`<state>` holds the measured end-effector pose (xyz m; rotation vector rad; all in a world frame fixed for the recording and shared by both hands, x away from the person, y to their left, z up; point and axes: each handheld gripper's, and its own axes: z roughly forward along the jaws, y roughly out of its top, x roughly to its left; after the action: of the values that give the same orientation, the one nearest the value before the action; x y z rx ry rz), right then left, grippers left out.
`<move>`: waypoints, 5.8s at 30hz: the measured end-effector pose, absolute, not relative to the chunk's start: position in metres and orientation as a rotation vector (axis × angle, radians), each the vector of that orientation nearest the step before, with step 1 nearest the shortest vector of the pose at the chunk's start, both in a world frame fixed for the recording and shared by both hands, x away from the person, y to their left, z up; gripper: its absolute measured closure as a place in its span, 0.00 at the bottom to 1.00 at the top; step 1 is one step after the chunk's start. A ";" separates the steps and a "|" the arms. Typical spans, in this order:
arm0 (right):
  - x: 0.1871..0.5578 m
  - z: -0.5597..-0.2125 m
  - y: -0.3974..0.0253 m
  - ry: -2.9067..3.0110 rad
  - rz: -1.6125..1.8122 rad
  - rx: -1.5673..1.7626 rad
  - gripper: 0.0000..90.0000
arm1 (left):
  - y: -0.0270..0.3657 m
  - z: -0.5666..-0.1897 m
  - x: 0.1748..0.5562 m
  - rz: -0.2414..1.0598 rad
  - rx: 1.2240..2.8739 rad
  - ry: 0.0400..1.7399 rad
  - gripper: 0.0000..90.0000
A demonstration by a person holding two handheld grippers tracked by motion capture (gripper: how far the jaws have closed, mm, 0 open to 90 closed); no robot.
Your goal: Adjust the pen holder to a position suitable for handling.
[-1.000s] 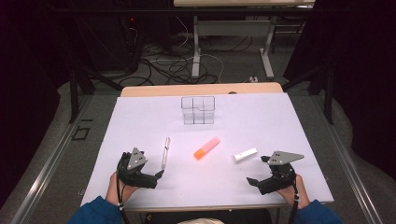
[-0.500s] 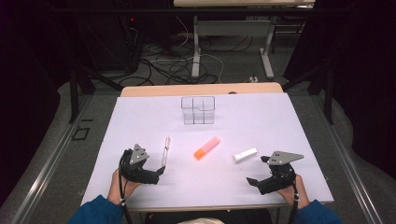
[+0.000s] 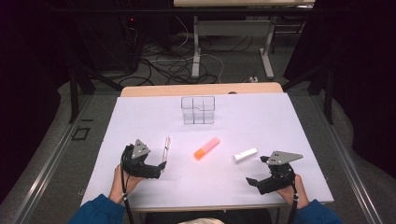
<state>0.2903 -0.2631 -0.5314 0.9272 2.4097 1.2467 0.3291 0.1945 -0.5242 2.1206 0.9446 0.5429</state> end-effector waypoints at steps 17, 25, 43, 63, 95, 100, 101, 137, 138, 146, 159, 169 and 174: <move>0.291 -0.532 -0.263 2.411 1.254 0.927 0.01 | 0.177 -0.520 0.371 0.566 2.130 0.943 0.00; 0.291 -0.532 -0.263 2.410 1.247 0.935 0.01 | 0.164 -0.515 0.394 0.542 2.125 0.940 0.00; 0.291 -0.533 -0.263 2.405 1.241 0.948 0.02 | 0.149 -0.509 0.466 0.472 2.055 1.041 0.44; 0.292 -0.534 -0.262 2.401 1.249 0.939 0.03 | 0.137 -0.526 0.527 0.417 2.070 1.078 1.00; 0.293 -0.534 -0.262 2.404 1.249 0.949 0.03 | 0.115 -0.530 0.533 0.384 2.073 1.057 1.00; 0.293 -0.534 -0.262 2.406 1.251 0.949 0.03 | 0.112 -0.530 0.533 0.395 2.077 1.053 1.00; 0.293 -0.534 -0.262 2.415 1.237 0.954 0.03 | 0.112 -0.530 0.533 0.396 2.077 1.050 1.00; 0.292 -0.533 -0.262 2.426 1.227 0.951 0.03 | 0.166 -0.510 0.429 0.467 2.150 1.021 0.14; 0.292 -0.534 -0.261 2.411 1.236 0.948 0.03 | 0.168 -0.509 0.426 0.460 2.154 1.016 0.13; 0.292 -0.534 -0.261 2.424 1.236 0.946 0.03 | 0.183 -0.507 0.410 0.472 2.145 1.033 0.03; 0.292 -0.534 -0.261 2.423 1.228 0.948 0.03 | 0.190 -0.514 0.401 0.443 2.184 1.048 0.00; 0.292 -0.535 -0.261 2.415 1.227 0.942 0.03 | 0.190 -0.514 0.403 0.438 2.197 1.044 0.00; 0.292 -0.535 -0.261 2.412 1.227 0.946 0.03 | 0.189 -0.514 0.404 0.436 2.199 1.050 0.00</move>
<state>0.2915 -0.2610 -0.5355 0.9461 2.4124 1.2268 0.4036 0.1891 -0.5140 2.1993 1.0500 0.4358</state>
